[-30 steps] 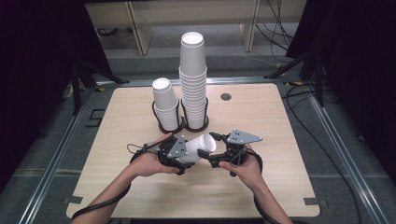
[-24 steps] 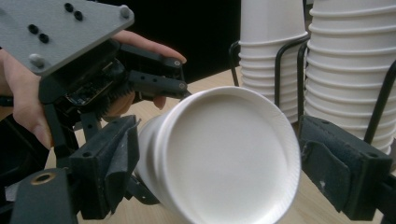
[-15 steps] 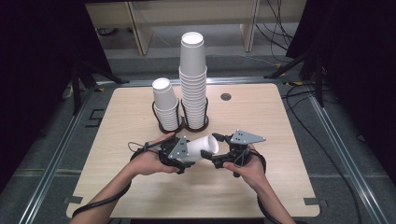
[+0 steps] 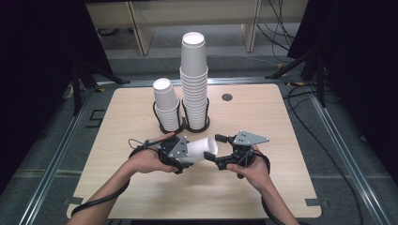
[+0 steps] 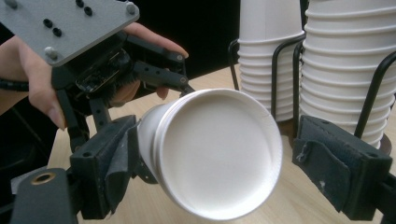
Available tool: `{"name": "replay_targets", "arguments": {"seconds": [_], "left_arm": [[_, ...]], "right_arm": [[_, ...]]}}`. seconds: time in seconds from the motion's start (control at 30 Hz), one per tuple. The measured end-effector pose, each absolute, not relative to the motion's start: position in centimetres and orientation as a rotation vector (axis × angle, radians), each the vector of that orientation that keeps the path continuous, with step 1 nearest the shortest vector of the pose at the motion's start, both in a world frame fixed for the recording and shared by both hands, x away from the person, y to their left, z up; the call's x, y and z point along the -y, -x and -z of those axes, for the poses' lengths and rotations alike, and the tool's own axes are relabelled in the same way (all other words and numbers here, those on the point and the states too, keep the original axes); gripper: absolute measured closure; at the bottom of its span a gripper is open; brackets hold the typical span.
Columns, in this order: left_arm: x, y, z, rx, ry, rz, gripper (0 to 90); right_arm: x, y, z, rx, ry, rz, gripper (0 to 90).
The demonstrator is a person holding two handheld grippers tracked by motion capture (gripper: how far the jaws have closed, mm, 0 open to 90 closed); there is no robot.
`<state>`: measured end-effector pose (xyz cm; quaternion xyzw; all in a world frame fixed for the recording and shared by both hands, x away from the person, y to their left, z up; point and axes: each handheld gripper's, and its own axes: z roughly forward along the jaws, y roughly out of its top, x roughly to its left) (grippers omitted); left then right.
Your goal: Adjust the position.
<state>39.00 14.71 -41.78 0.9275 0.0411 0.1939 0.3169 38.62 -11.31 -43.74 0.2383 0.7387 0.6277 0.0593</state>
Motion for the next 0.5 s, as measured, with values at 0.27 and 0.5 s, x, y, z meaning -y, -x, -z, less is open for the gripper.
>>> {"name": "replay_targets", "arguments": {"seconds": [0.27, 0.5], "left_arm": [[-14.54, -39.14, 41.25, -0.029, -2.48, -0.464, 25.6], [-14.36, -39.18, 40.81, 0.0, -2.501, -0.451, 26.0]], "right_arm": [[12.0, -38.28, 43.9, -2.282, -0.652, -1.845, 15.5], [12.17, -38.18, 44.03, -2.316, -0.621, -1.8, 15.7]]}}
